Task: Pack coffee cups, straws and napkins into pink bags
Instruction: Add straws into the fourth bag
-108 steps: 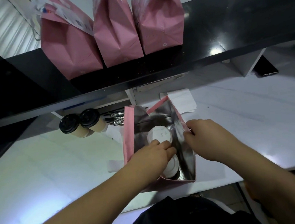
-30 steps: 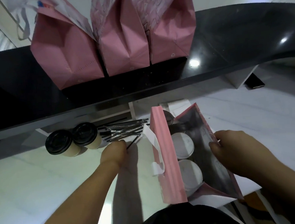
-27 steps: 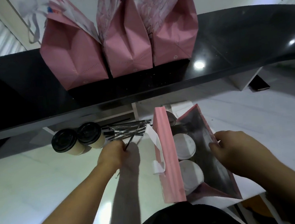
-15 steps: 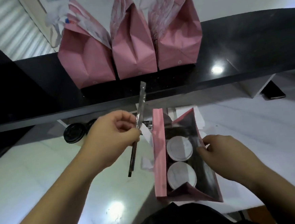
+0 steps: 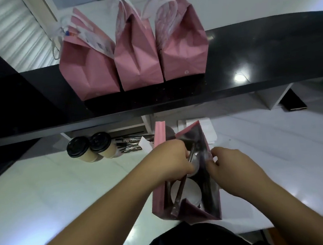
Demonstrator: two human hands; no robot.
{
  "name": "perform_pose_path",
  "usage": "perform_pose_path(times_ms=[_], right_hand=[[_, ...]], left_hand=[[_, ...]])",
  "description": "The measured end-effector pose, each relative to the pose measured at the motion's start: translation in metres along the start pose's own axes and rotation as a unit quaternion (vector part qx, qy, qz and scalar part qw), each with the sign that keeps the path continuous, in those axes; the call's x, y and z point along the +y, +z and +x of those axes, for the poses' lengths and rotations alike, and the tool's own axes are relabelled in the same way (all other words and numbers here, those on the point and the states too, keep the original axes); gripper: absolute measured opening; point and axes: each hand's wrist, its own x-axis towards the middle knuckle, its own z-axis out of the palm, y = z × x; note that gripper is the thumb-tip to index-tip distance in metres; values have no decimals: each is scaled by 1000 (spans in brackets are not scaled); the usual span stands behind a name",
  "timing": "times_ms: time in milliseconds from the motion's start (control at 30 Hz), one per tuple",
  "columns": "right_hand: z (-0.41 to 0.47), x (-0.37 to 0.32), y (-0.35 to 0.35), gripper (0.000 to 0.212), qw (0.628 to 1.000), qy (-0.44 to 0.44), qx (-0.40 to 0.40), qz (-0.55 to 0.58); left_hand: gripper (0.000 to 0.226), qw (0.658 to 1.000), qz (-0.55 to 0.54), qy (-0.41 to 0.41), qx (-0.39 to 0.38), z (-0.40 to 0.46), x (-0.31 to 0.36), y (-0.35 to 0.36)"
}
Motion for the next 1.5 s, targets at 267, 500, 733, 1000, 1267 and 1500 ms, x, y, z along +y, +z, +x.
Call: perform_pose_path(times_ms=[267, 500, 733, 1000, 1267, 1500], right_hand=[[-1, 8, 1, 35, 1000, -11, -2, 5], [0, 14, 3, 33, 1000, -18, 3, 6], [6, 13, 1, 36, 999, -44, 26, -16], [26, -9, -20, 42, 984, -123, 98, -89], [75, -32, -31, 49, 969, -198, 56, -135], [87, -21, -28, 21, 978, -171, 22, -117]], left_hand=[[17, 999, 38, -19, -24, 45, 13, 21], [29, 1000, -8, 5, 8, 33, 7, 11], [19, 985, -126, 32, 112, 1, -11, -1], [33, 975, -42, -19, 215, -65, -56, 15], [33, 976, -42, -65, 203, -100, -65, 52], [13, 945, -151, -97, 273, -103, -85, 50]])
